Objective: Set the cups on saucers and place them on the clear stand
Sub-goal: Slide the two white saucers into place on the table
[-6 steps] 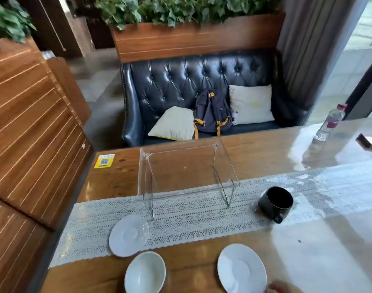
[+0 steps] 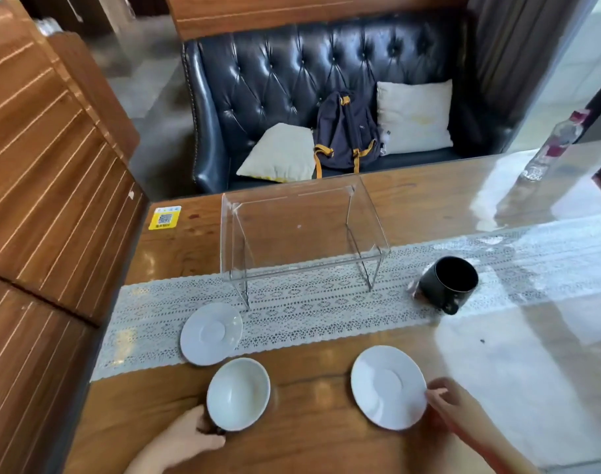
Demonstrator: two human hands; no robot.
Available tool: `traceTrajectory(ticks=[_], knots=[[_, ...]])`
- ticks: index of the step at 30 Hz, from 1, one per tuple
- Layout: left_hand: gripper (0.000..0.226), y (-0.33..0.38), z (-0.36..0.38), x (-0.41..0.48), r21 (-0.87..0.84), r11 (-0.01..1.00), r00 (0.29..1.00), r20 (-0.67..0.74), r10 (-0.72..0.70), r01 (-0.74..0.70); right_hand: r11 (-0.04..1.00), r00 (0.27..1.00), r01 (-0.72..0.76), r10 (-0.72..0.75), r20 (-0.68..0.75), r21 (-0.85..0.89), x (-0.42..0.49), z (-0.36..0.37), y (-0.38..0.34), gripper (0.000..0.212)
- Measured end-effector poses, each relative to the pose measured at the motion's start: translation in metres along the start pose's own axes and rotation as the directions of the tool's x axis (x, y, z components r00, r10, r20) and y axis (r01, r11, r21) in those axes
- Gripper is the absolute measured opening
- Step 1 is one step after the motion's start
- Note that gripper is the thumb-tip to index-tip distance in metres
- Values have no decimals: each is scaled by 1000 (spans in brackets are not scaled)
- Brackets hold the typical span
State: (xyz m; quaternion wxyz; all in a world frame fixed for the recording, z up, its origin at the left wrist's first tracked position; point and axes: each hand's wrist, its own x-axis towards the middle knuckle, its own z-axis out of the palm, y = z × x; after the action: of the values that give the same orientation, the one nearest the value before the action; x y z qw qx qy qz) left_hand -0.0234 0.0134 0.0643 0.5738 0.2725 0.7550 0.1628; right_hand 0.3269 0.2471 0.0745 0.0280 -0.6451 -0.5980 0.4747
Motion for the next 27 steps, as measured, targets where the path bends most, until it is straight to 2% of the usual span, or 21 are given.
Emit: traceTrajectory(ticks=[1, 2, 3, 6, 7, 9, 11, 13, 17, 21, 24, 27], knots=[[67, 10, -20, -2, -69, 998, 1000, 16, 8, -7, 996, 1000, -5, 5, 4, 85, 0, 0, 1, 7], [68, 22, -36, 1, -110, 994, 997, 79, -21, 29, 991, 1000, -13, 13, 4, 132, 1, 3, 1, 8], [67, 25, -46, 3, -221, 972, 995, 79, -66, 82, 987, 999, -40, 36, 27, 153, 2, 3, -2, 9], [59, 30, -62, 13, -390, 915, 987, -70, -142, 104, 990, 998, -42, 34, 60, 134, 6, 3, -4, 11], [57, 24, -64, 25, -513, 853, 972, -134, -195, 101, 990, 997, -57, 50, 57, 130, 7, 3, -5, 12], [56, 23, -72, 41, -734, 676, 947, -169, -274, 64, 988, 996, -73, 65, 62, 139, 10, 4, -5, 12], [54, 26, -76, 55, -846, 533, 939, -168, -299, 19, 981, 994, -88, 76, 77, 171, 13, 3, -2, 15], [51, 29, -76, 65, -882, 472, 918, -172, -356, 18, 976, 992, -88, 69, 103, 199, 16, 1, 1, 16], [50, 37, -76, 76, -862, 506, 850, -271, -452, -6, 967, 996, -34, 13, 85, 254, 27, 0, 3, 15], [42, 44, -75, 68, -746, 657, 785, -468, -406, -105, 955, 996, -10, -17, 89, 297, 40, 6, -3, 15], [38, 40, -76, 55, -713, 680, 812, -493, -313, -170, 947, 995, 14, -44, 87, 321, 49, 13, -12, 18], [29, 36, -82, 38, -679, 707, 866, -458, -198, -197, 939, 996, 30, -59, 73, 343, 58, 19, -26, 19]])
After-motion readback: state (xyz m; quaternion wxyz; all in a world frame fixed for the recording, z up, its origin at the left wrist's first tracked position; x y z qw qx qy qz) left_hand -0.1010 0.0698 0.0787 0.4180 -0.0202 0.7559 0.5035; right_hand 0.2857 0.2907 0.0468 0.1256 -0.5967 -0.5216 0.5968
